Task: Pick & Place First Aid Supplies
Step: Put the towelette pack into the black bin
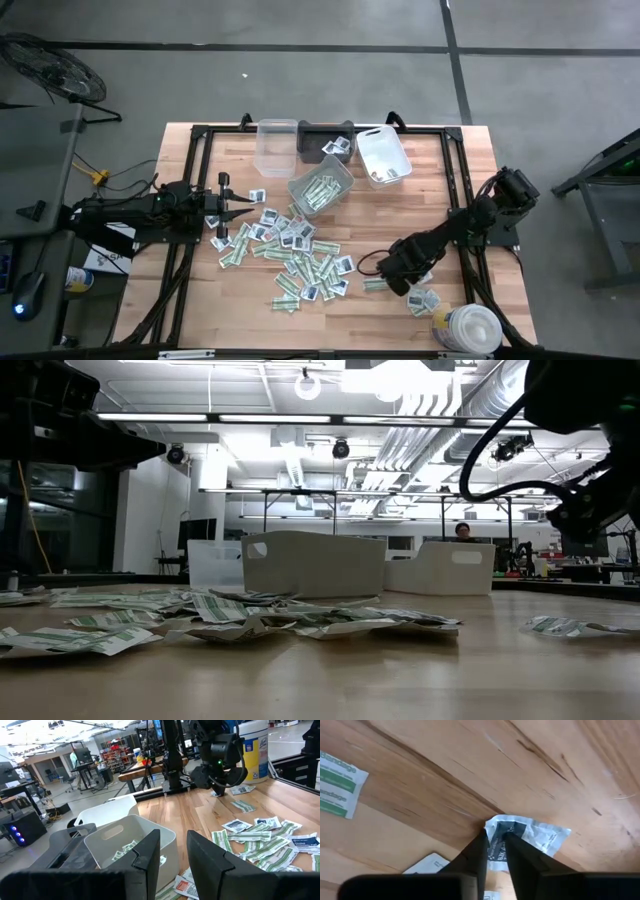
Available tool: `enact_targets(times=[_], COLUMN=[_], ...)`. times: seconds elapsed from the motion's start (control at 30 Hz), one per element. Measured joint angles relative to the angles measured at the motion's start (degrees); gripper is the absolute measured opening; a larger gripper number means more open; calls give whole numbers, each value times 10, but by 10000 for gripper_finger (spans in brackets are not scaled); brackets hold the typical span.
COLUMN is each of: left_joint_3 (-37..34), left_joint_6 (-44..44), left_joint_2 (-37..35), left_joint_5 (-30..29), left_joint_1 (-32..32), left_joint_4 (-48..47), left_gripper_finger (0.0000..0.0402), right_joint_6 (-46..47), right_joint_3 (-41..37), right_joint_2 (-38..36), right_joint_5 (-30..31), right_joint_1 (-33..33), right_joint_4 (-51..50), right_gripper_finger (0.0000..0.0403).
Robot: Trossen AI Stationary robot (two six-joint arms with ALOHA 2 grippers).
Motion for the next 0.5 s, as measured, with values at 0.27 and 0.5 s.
enact_targets(times=[0.27,0.5], left_joint_3=[0,0], left_joint_6=[0,0], left_joint_2=[0,0], left_joint_5=[0,0], left_joint_1=[0,0], left_joint_4=[0,0], left_gripper_finger=[96,96], right_joint_6=[-34,-61], right_joint_3=[0,0], right_joint_2=[0,-5], right_joint_5=[13,18], right_joint_1=[0,1], right_joint_4=[-8,-6], right_gripper_finger=[5,1])
